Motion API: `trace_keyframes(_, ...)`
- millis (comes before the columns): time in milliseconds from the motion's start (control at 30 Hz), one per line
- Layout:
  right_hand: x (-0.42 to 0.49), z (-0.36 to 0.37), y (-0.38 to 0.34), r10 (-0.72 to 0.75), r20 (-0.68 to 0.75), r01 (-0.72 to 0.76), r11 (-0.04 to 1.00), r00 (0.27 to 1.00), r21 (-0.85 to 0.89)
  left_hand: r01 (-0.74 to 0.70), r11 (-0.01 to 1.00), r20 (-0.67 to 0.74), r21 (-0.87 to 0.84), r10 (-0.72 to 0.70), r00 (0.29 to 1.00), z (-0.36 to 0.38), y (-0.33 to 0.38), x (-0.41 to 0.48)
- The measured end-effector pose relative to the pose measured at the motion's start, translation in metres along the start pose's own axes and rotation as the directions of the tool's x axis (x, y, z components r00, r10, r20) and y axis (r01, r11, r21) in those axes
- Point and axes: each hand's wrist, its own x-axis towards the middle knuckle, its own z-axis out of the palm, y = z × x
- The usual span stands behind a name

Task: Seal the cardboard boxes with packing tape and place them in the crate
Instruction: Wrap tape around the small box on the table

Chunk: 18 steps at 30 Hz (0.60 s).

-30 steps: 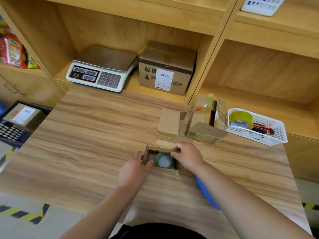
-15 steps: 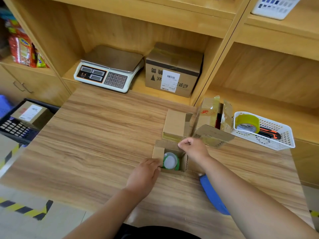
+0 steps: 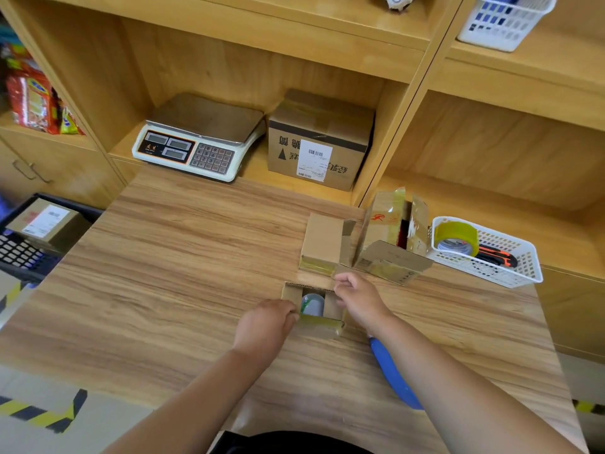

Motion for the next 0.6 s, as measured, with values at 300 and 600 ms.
trace_keyframes(300, -0.012, -0.006, 0.017, -0.132, 0.096, 0.151, 0.961, 0.987, -0.232, 0.046, 0.999, -0.152, 0.019, -0.043, 0.987, 0.008, -0.006, 0.017)
trace_keyframes(600, -0.019, -0.003, 0.042, -0.163, 0.093, 0.183, 0.937, 0.982, -0.297, -0.008, 1.0, -0.045, -0.014, 0.008, 0.999, 0.016, -0.025, 0.024)
